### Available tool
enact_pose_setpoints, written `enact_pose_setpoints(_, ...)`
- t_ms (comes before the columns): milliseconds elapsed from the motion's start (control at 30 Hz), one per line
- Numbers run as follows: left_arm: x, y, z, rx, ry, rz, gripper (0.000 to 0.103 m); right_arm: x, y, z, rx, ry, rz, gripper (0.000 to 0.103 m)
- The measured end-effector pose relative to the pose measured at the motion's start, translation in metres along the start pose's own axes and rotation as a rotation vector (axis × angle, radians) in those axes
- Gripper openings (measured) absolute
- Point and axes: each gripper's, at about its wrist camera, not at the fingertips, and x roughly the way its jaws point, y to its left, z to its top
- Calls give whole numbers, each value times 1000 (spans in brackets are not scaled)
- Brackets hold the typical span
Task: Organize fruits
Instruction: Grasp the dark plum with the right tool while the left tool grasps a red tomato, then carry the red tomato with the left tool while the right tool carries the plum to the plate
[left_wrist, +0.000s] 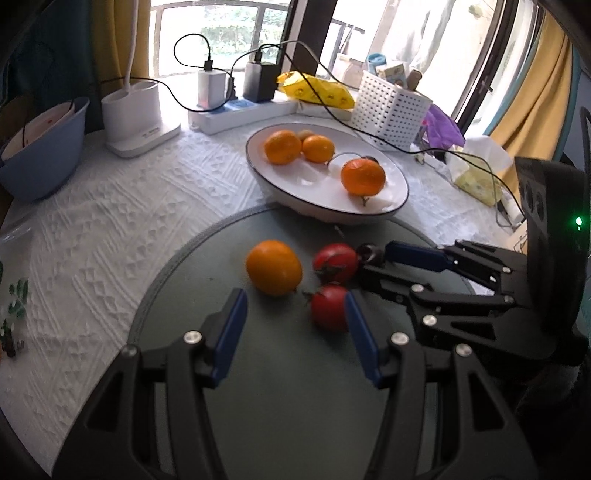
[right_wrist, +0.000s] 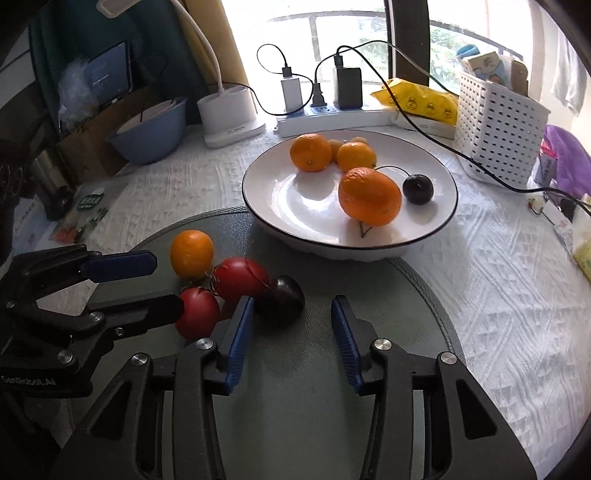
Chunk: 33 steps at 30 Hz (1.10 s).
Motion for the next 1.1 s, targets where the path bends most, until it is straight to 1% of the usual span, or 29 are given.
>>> enact_pose_setpoints(133,-1,0,-1,3,-1,4,56,2,-1,1,14,-3,50,30)
enact_pose_setpoints(267,-1,-5,-3,15,-1,0,56,-3,-5,0,36,-22,44,30)
enact_pose_setpoints(467,8,-15,-4,53,6,-12,56,-16,-14,-9,59,-33,9,30)
enact_pose_setpoints(567,15,-17,-3,64,25,-30,56,-24,-18,-12,75,-43,-8,30)
enact_pose_setpoints(633,19,-20,-2,85,45,-29,56,-29,-20,-14,86,-51,-19,30)
enact_pose_setpoints(700,23,-22,-3,100,54,-20,42,-34,-20,-17,94,-58,-28,30)
enact_pose_setpoints(733,23,-23,-3,110,49,-14,41,-36,-20,-18,97,-63,-30,30)
enact_pose_setpoints(767,23,-23,-4,115,51,-12,33,-38,-20,-19,99,-66,-32,30)
enact_pose_setpoints(900,20,-20,-5,109,50,-19,31,-43,-17,-22,101,-70,-43,30)
enact_pose_setpoints(1100,4,-20,-9,109,20,-32,31,-54,-10,-22,86,-89,-55,30)
